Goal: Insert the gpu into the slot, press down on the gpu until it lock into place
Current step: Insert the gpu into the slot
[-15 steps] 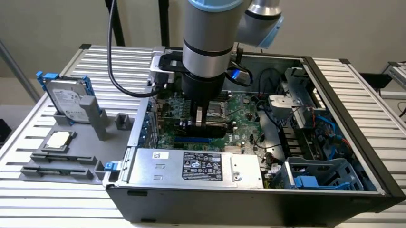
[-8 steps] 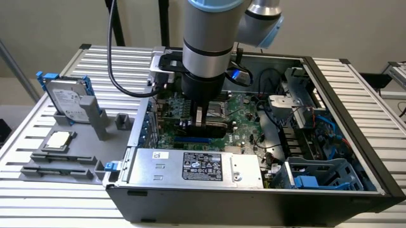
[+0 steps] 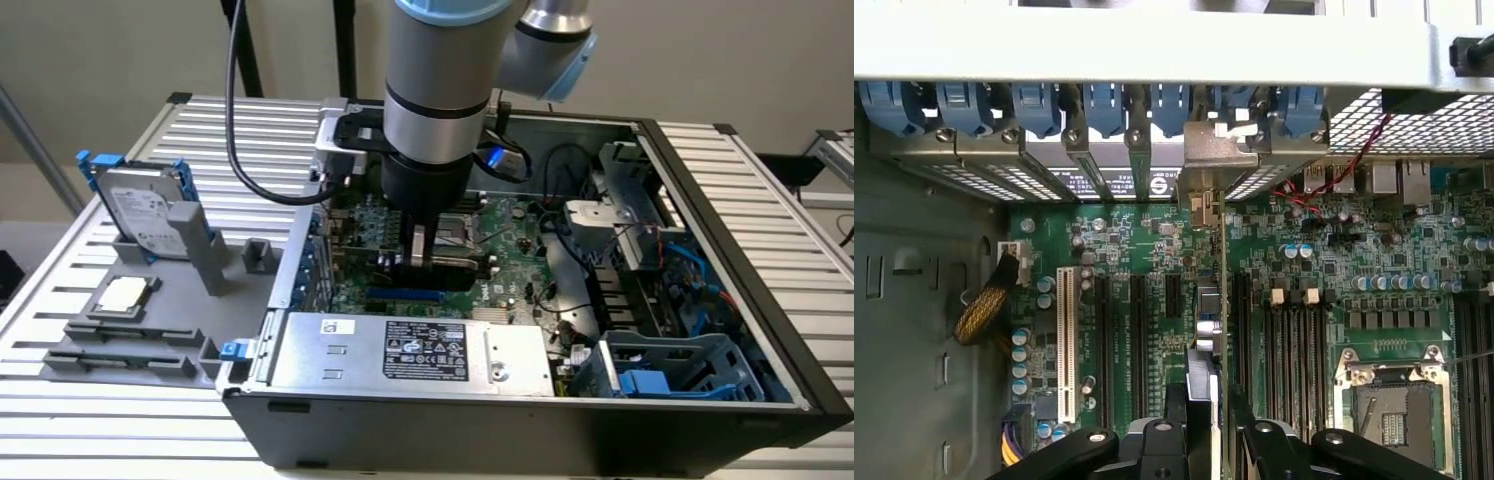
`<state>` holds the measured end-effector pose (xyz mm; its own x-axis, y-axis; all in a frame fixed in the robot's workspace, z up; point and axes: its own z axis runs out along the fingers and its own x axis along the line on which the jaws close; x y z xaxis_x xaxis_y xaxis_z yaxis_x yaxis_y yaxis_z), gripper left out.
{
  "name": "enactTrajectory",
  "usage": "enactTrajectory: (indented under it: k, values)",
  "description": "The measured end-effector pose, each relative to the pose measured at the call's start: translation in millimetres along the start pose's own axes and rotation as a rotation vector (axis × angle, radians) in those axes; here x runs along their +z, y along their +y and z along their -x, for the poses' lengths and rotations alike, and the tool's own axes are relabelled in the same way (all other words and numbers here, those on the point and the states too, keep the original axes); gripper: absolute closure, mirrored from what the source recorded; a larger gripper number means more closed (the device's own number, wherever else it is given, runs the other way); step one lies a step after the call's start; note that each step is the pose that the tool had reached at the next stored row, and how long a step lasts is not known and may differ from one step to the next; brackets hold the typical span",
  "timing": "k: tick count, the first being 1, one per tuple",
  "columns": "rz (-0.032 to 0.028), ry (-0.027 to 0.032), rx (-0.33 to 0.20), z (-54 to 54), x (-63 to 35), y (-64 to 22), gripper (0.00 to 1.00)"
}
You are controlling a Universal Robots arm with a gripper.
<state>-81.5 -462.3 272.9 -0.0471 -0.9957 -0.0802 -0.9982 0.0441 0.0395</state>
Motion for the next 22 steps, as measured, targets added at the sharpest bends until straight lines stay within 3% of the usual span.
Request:
enactTrajectory:
  k: [10, 22]
  values:
    - [0.0000, 0.0002, -0.005, 1.5, 1.9, 2.9, 0.74]
    - [-0.0001, 0.0047, -0.005, 4.4, 7.9, 5.6, 0.74]
